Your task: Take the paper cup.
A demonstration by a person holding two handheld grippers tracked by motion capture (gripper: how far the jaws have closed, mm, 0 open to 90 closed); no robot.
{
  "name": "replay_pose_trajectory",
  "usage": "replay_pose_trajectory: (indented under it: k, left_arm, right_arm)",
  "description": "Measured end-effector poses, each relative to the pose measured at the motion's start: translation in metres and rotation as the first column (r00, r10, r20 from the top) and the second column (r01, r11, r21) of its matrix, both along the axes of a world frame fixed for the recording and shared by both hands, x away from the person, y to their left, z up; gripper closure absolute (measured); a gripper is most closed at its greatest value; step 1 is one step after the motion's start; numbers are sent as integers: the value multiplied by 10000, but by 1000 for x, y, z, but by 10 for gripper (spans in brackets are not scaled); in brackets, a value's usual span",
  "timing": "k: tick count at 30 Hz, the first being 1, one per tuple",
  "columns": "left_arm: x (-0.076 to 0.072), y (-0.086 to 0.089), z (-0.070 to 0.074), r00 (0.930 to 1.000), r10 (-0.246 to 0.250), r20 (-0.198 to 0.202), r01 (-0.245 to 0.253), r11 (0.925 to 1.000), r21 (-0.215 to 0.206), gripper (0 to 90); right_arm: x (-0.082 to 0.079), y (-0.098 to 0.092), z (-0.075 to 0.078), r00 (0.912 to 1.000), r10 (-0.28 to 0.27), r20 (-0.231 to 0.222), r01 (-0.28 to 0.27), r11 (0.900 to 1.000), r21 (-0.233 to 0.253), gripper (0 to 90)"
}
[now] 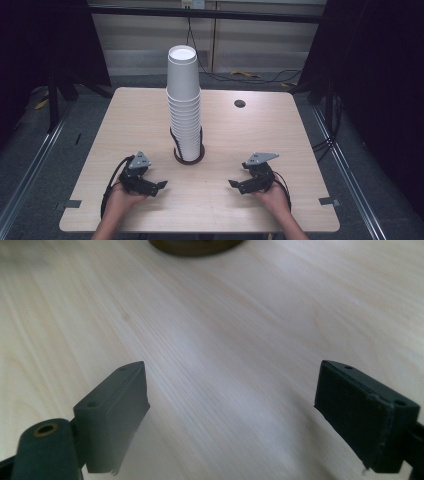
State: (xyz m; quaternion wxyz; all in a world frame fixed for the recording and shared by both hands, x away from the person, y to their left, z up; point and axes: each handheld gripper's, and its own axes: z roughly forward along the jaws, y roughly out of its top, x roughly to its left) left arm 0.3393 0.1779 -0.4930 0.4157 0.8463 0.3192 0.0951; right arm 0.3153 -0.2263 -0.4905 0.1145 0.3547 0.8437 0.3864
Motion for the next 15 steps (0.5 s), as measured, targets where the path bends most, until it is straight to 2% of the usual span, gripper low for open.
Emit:
replay_pose_trajectory:
  k: [2,4,8,11,14,15]
  left_arm:
    - [3,3,7,9995,13,-307,-30,9985,-549,18]
    - [7,6,16,9993,-10,-361,-17,9972,-750,15]
    - [16,8,40,9998,18,-196,-34,9964,-847,10]
    - [22,5,61,9999,53,-95,-62,9952,-973,20]
    - [29,3,82,10000,12,62,-6,9963,-859,21]
    - [29,3,82,10000,12,62,-6,9963,-859,21]
  right_arm:
    - [0,5,8,9998,200,50,-201,9994,283,134]
    - [1,11,16,9990,368,272,-375,9989,271,134]
    - [7,22,34,9964,609,598,-628,9976,295,134]
    - [14,27,50,9949,686,738,-727,9958,553,134]
    - [22,30,66,9947,676,781,-736,9943,775,134]
    - [24,31,72,9947,633,814,-702,9939,852,134]
